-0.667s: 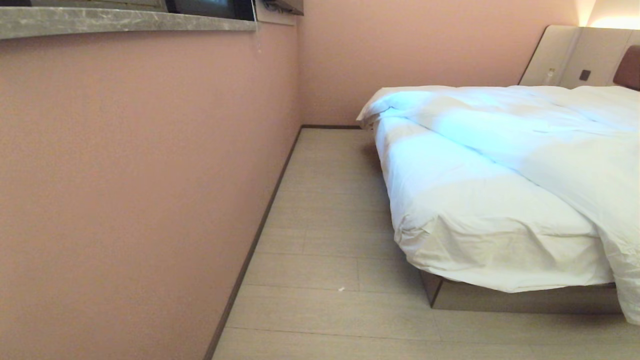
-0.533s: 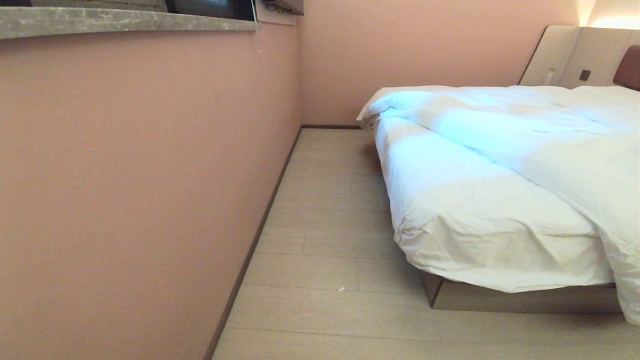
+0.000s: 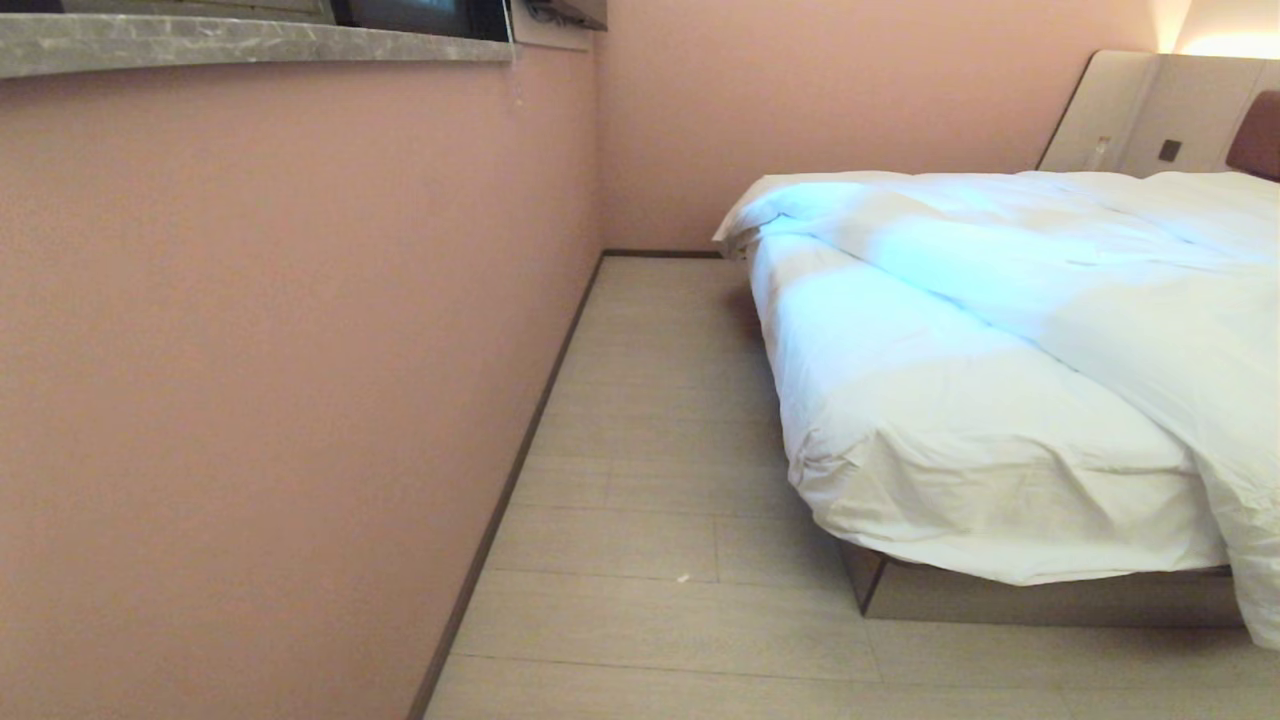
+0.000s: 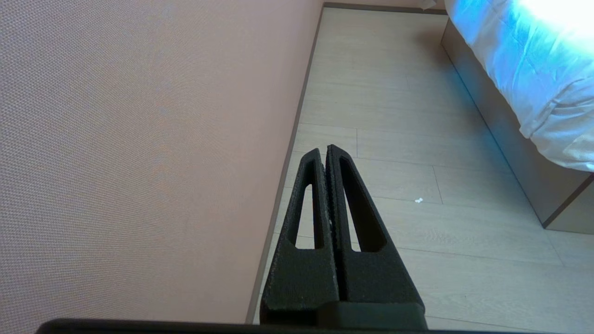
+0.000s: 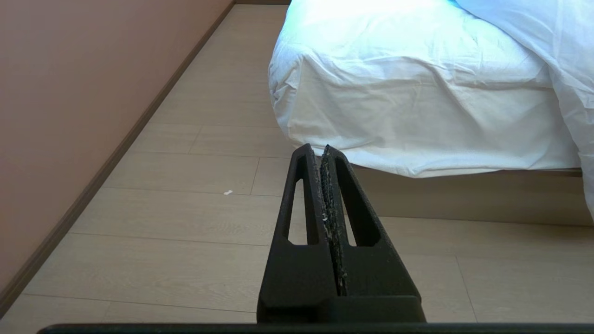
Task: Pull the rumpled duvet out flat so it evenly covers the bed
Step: Hold the folded corner of the quilt
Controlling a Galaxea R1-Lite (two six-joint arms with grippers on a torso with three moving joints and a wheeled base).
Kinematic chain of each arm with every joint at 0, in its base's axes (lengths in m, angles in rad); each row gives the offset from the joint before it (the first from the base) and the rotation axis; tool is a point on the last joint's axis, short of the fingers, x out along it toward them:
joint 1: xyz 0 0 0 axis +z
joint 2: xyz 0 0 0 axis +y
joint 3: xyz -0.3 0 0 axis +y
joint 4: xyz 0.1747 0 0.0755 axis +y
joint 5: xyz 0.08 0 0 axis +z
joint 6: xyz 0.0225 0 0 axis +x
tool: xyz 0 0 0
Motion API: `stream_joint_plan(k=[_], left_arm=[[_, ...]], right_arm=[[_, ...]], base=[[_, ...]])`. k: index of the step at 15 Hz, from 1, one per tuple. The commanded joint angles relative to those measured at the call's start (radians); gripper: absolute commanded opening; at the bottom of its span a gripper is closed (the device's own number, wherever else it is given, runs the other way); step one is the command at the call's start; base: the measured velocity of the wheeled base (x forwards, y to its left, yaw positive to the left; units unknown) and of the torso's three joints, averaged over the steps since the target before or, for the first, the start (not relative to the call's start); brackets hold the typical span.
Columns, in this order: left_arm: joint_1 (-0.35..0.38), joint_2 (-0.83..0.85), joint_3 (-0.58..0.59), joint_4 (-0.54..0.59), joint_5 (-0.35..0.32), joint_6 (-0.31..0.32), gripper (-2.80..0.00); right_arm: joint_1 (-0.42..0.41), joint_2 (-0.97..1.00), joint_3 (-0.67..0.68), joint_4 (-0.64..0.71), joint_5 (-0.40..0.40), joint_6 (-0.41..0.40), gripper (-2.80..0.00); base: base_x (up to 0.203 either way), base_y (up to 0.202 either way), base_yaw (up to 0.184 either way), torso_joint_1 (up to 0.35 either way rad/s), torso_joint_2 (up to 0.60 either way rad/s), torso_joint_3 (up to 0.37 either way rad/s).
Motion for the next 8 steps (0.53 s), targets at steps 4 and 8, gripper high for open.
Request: stream_joint_plan(k=[4, 8], left_arm=[[0.0, 0.0, 0.0, 0.001, 0.001, 0.001, -2.8], [0.0, 0.0, 0.0, -0.002, 0.001, -0.001, -2.8]], right_arm=[[0.0, 0.001, 0.0, 0.0, 0.0, 0.001, -2.8], [0.0, 0.001, 0.0, 0.0, 0.0, 0.001, -2.8]], base=[[0.0, 0.0, 0.0, 0.0, 0.0, 0.0], [0.0, 0.0, 0.0, 0.0, 0.0, 0.0]])
